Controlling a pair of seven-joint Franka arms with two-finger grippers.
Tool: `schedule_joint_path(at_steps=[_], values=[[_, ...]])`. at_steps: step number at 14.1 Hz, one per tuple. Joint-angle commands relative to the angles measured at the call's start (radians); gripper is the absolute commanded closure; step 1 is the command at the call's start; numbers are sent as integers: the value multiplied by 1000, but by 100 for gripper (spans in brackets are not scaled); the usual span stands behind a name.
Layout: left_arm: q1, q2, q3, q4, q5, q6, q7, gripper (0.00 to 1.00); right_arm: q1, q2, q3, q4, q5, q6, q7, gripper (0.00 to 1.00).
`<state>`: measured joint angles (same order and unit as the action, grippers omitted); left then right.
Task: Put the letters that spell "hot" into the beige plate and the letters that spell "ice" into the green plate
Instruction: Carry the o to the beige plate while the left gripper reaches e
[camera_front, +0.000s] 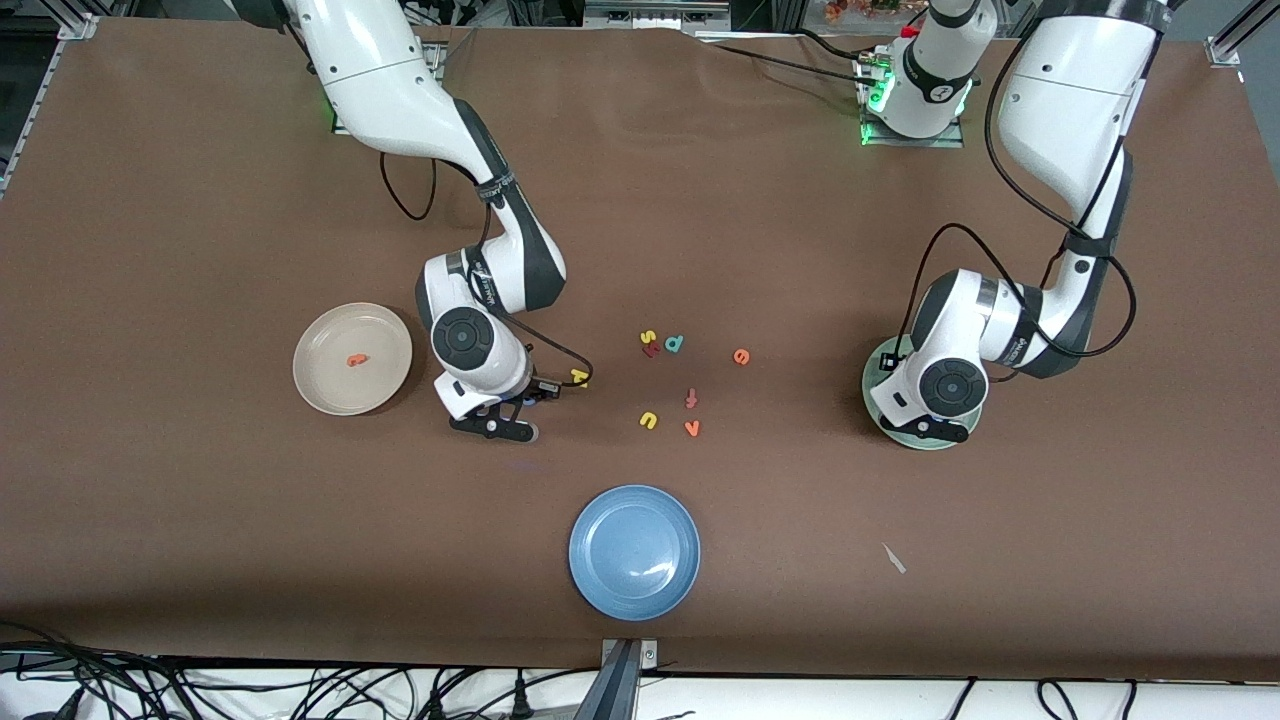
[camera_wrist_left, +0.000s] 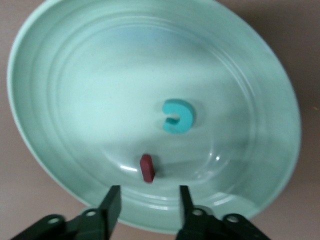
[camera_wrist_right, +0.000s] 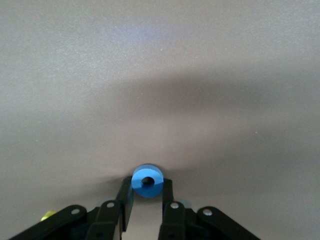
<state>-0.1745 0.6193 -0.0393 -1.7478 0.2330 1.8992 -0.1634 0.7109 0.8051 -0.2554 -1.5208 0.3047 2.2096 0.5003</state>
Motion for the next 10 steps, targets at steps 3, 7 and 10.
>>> schedule_joint_path(at_steps=[3, 7, 10], values=[[-10, -148, -140, -24, -62, -109, -151, 0, -47, 14, -12, 139, -15, -177, -8, 84], [-17, -139, -212, 16, -202, -59, -370, 0, -47, -87, -65, 41, -84, -284, -108, 84], [-89, -81, -214, 13, -212, 55, -571, 0, -47, -236, -125, -161, -87, -226, -270, 84]])
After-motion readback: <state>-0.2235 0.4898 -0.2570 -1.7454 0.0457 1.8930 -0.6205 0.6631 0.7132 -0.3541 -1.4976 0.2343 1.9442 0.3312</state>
